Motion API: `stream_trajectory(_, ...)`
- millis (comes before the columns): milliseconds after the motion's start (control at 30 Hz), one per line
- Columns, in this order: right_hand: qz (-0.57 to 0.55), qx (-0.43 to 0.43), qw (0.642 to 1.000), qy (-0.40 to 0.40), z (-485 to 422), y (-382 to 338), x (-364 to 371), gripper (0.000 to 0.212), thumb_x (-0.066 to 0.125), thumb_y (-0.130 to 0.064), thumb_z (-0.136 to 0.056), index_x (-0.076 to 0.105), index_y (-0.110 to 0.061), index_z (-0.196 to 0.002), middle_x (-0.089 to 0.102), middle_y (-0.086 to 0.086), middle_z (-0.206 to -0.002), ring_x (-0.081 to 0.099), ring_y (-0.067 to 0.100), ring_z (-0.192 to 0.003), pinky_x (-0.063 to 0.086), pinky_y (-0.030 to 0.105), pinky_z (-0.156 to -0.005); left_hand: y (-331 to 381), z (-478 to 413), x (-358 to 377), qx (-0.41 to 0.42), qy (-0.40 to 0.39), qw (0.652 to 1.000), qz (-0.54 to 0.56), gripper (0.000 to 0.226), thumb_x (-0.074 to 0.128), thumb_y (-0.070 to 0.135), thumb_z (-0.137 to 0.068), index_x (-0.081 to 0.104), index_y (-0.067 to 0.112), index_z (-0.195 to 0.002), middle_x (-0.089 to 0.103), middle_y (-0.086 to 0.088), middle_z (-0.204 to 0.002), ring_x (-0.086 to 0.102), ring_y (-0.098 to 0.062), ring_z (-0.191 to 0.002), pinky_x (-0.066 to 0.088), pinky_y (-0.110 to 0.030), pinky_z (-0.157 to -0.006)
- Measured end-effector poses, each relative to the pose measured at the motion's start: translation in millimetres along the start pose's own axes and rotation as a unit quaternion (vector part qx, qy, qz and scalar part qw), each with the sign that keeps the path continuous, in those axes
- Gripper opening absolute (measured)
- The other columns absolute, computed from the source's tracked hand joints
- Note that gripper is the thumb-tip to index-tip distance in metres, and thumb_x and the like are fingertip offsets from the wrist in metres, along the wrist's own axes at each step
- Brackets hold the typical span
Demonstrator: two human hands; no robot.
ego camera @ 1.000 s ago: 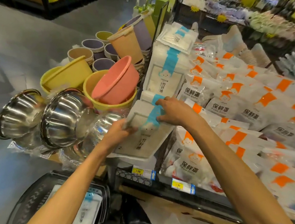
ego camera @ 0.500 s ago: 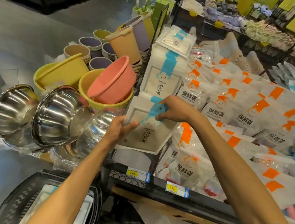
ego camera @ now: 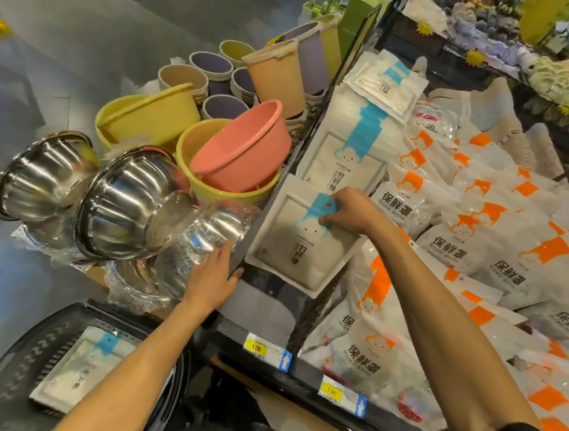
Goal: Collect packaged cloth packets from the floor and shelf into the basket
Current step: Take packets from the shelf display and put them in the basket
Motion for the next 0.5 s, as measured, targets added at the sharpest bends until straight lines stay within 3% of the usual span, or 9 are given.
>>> stream_trajectory(67, -0.021, 0.010, 1.000, -0.005, -8.3, 13.8, -3.4, 0.038, 0.079, -0.034, -0.081, 0.072, -0.001, -0.099, 0.070, 0.015, -0.097, 0.064, 0.030, -0.086, 0.055, 0.043, -0.074, -6.1, 6.0, 14.2, -0.009, -0.027, 0.999, -0.027, 0.066, 0.044, 0.046, -0.102, 0.016, 0.021, -0.156, 0.048, -0.009, -0.148, 0.060, -0.034, -0.118, 0.054, -0.049, -0.085)
stream_trajectory(167, -0.031, 0.015, 0.999, 0.002, -19.1, 26.1, -5.9, 0.038, 0.080, -0.034, -0.080, 0.072, -0.003, -0.101, 0.071, 0.013, -0.101, 0.065, 0.031, -0.090, 0.056, 0.048, -0.080, -7.7, 12.4, 20.9, -0.011, -0.011, 0.998, -0.056, 0.064, 0.037, 0.047, -0.104, 0.012, 0.022, -0.157, 0.056, -0.007, -0.141, 0.068, -0.033, -0.100, 0.056, -0.047, -0.072)
stream_trajectory(267, -0.023, 0.015, 1.000, -0.002, -31.8, 27.1, 2.6, 0.033, 0.080, -0.035, -0.080, 0.069, -0.005, -0.086, 0.066, 0.010, -0.085, 0.061, 0.029, -0.080, 0.052, 0.039, -0.067, -4.2, 11.8, 18.0, -0.004, 0.006, 0.997, -0.079, 0.063, 0.035, 0.046, -0.105, 0.012, 0.020, -0.158, 0.061, -0.007, -0.134, 0.070, -0.031, -0.093, 0.054, -0.043, -0.066)
stream_trajectory(367, -0.016, 0.026, 0.999, -0.011, -45.3, 28.9, 19.5, 0.041, 0.080, -0.036, -0.081, 0.052, -0.011, -0.064, 0.050, 0.005, -0.065, 0.049, 0.025, -0.067, 0.031, 0.034, -0.052, -1.7, 13.7, 16.4, -0.004, 0.010, 0.996, -0.092, 0.063, 0.035, 0.044, -0.106, 0.013, 0.019, -0.159, 0.065, -0.005, -0.126, 0.070, -0.029, -0.087, 0.050, -0.040, -0.062)
stream_trajectory(500, -0.024, 0.051, 0.998, -0.038, -63.3, 35.5, 47.7, 0.038, 0.079, -0.039, -0.082, 0.063, -0.005, -0.079, 0.061, 0.012, -0.081, 0.054, 0.026, -0.075, 0.036, 0.032, -0.058, -0.9, 13.4, 14.9, -0.006, 0.026, 0.994, -0.107, 0.062, 0.037, 0.043, -0.105, 0.016, 0.018, -0.157, 0.068, -0.006, -0.117, 0.070, -0.030, -0.084, 0.050, -0.040, -0.060)
Point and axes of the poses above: each hand's wrist, its own z-axis away from the middle knuckle, its own x-axis out of the palm, y = z × x, the point moved 7 cm from there along -z, towards the middle knuckle
